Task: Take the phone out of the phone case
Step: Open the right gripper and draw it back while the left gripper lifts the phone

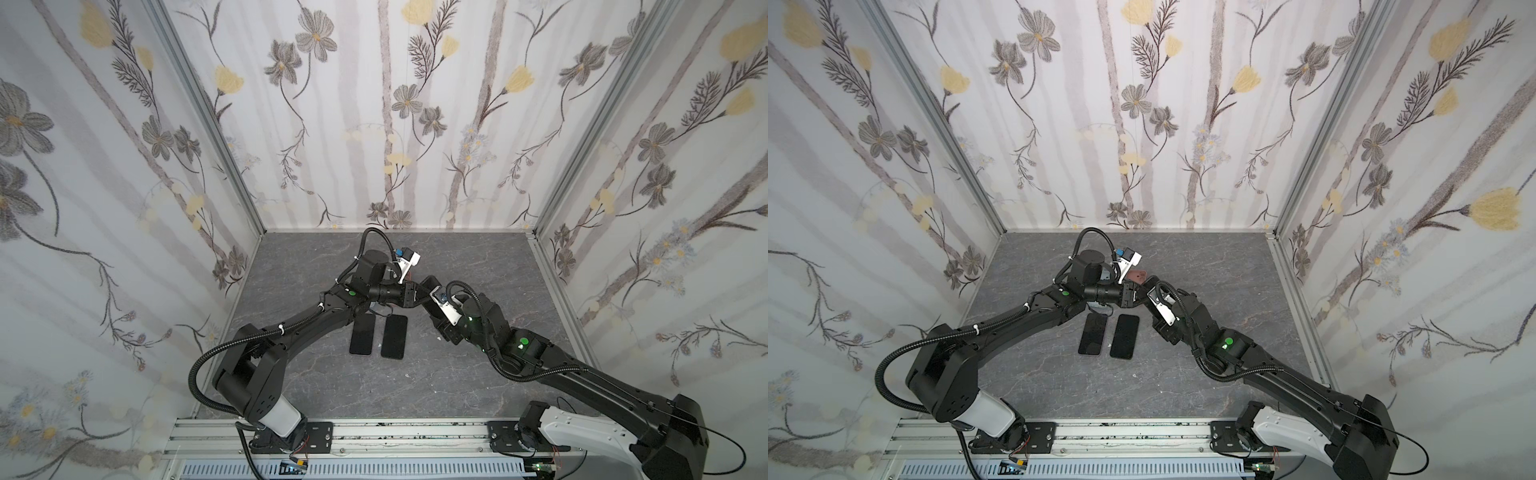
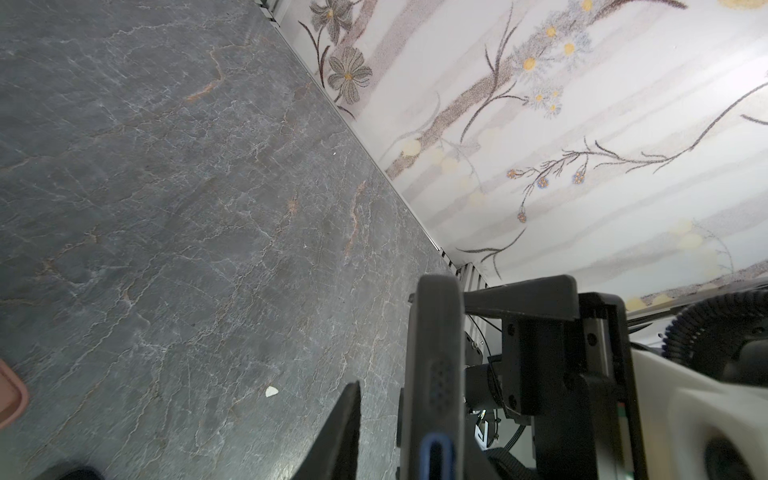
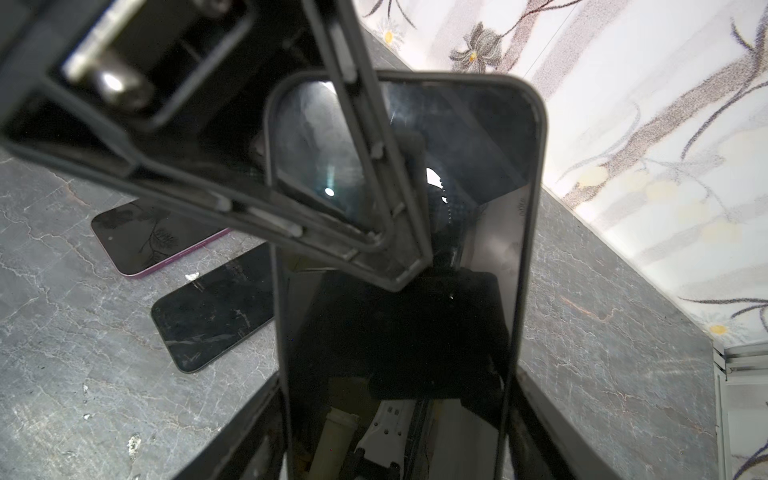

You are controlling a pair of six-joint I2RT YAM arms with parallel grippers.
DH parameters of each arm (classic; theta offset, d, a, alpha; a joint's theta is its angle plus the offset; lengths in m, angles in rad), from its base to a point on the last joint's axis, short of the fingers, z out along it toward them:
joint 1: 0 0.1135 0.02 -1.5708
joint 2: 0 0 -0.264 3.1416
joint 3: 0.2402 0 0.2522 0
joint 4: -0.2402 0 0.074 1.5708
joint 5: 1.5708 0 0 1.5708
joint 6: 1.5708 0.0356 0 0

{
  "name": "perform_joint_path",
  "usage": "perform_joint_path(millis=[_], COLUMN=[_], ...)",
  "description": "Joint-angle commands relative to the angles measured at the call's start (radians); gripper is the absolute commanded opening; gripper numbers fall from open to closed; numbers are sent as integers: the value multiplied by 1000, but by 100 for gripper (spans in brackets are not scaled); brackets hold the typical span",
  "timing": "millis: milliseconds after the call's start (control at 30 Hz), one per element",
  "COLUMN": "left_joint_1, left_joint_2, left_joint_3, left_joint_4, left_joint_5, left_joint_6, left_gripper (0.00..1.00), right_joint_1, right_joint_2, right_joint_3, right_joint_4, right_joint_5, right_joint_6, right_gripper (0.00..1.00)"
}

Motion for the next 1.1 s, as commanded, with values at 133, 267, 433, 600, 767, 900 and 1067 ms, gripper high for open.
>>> perform_joint_path(millis=[133,267,433,600,767,900,1067], left_joint_1=[-4,-2,-5,-2,13,28,69], left_joint_2=[-1,-6,-7,-36,-87,-131,-202], left_joint_3=[9,14,31,32,37,46,-13], left_joint_4=[-5,-7,-8,-10,-8,-3,147], left_joint_5=[17,10,3,-39,-161,-269,-353], left_joint_6=[8,7,-2,-3,-15,-30,-118], left_gripper=[15,5,0,0,0,0,0], right_joint_1=[2,2,1,1,-2,-19,-132], right_joint_2=[-2,-3,-14,-56,-132,-201,-255], right_joint_3=[12,14,14,10,5,-10,-59], right_joint_4=[85,93,102,126,165,238,347], right_joint_5=[17,17,17,27,32,36,-31], right_joint_6=[-23,-25,-24,-9,36,100,330], right_gripper=[53,53,54,69,85,87,88])
